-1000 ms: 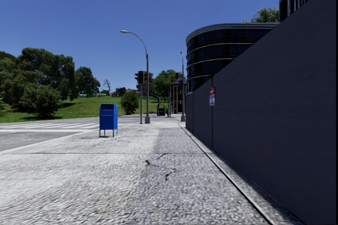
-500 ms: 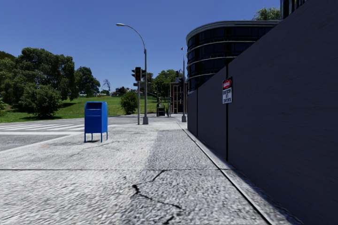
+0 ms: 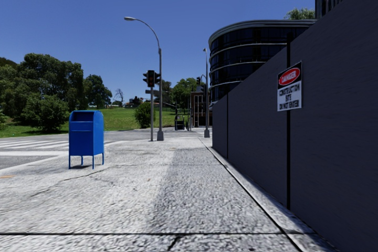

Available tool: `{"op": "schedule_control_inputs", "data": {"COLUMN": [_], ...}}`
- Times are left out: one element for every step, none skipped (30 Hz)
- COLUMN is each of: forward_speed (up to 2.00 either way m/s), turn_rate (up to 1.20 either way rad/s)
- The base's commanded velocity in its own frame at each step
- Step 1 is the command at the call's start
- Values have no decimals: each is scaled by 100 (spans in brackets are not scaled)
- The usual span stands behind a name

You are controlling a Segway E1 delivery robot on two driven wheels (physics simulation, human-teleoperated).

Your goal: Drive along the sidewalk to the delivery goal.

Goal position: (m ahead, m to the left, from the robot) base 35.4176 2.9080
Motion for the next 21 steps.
{"op": "schedule_control_inputs", "data": {"forward_speed": [200,200,200,200,200,200,200,200,200,200,200,200,200,200,200,200,200,200,200,200,200], "turn_rate": [0,0,0,0,0,0,0,0,0,0,0,0,0,0,0,0,0,0,0,0,0]}}
